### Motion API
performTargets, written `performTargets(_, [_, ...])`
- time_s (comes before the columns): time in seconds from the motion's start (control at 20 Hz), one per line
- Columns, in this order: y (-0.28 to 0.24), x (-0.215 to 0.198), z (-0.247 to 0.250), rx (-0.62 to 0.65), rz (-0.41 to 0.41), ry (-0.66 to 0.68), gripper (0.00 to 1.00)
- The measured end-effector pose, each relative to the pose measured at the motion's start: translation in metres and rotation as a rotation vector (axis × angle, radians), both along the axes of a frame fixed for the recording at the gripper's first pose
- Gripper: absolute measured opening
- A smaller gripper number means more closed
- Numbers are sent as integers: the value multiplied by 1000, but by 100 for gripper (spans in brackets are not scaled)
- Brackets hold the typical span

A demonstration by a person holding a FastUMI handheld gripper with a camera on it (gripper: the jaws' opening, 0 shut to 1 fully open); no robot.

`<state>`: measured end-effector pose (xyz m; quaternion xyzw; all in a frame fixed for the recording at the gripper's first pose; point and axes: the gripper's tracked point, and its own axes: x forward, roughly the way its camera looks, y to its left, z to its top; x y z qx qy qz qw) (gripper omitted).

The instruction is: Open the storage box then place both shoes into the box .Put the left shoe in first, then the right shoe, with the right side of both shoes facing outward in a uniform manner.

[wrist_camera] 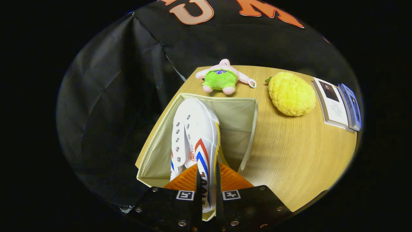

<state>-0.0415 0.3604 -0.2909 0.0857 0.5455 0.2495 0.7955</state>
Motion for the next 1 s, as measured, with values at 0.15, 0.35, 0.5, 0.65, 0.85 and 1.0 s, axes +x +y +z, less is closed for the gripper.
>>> performTargets(0.15, [-6,1,-5,-66,30,-26,20])
performTargets(0.35, [-4,-6,-9,-91,80,-26,30])
performTargets(0.5, [-1,2,-2,-44,82,-67,40])
performTargets(0.65, [5,16,14,24,50,-133,48])
performTargets(0.85, [-11,27,36,55,32,-206,54])
performTargets(1.0, [-31,37,54,55,22,-301,58])
